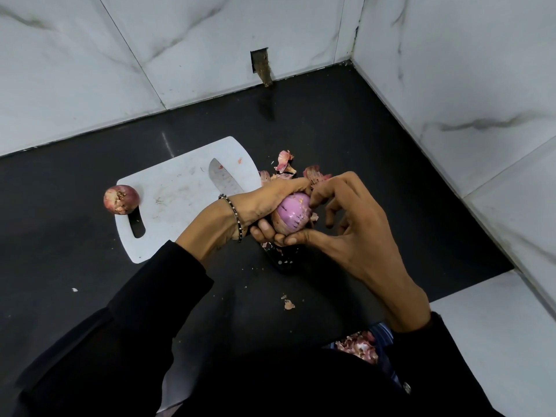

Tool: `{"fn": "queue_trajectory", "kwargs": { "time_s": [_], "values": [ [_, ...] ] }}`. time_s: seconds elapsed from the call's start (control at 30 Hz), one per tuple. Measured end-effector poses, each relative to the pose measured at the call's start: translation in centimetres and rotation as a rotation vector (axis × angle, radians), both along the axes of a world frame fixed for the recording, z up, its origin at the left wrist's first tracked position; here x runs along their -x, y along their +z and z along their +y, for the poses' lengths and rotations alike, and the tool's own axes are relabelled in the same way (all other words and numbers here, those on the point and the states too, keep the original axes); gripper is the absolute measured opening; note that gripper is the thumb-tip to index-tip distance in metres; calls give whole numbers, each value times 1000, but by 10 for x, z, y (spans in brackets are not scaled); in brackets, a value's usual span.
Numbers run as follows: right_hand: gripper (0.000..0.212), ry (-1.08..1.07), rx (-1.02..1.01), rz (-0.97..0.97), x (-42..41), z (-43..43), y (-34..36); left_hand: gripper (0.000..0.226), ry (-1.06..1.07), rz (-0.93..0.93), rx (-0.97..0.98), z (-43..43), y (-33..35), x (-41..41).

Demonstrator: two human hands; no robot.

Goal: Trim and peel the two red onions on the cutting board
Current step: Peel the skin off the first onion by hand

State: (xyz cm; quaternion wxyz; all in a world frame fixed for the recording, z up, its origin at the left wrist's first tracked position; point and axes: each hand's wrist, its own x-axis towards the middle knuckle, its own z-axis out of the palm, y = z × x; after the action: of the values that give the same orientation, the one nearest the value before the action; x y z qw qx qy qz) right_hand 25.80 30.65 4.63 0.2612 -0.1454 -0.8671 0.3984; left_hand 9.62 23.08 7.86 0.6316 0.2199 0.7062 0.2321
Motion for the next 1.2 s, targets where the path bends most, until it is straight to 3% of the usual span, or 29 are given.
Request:
{"fn": "queue_trajectory", "kwargs": {
  "time_s": [0.1, 0.23, 0.43, 0.73, 0.9, 1.03, 1.2],
  "values": [
    [51, 17, 16, -19, -1, 0, -1, 71, -17, -9, -11, 0, -1, -1],
    [43, 22, -7, -34, -3, 0, -3, 81, -6, -42, 6, 1, -4, 0],
    [31, 7, -67, -36, -2, -3, -5, 73, 34, -78, -30, -1, -3, -1],
    [46, 29, -23, -60, -5, -2, -2, 62, 22, -55, -37, -1, -6, -2],
    [30, 11, -61, -77, -6, -6, -3, 66, 35, -94, -37, -2, -5, -2],
    [35, -5, 3, -86, -7, -2, -5, 61, 24, -48, -48, 0, -11, 0],
    [33, -118, 203, -28, -10, -1, 2, 61, 211, -4, -160, -3, -34, -10]
  ]
}}
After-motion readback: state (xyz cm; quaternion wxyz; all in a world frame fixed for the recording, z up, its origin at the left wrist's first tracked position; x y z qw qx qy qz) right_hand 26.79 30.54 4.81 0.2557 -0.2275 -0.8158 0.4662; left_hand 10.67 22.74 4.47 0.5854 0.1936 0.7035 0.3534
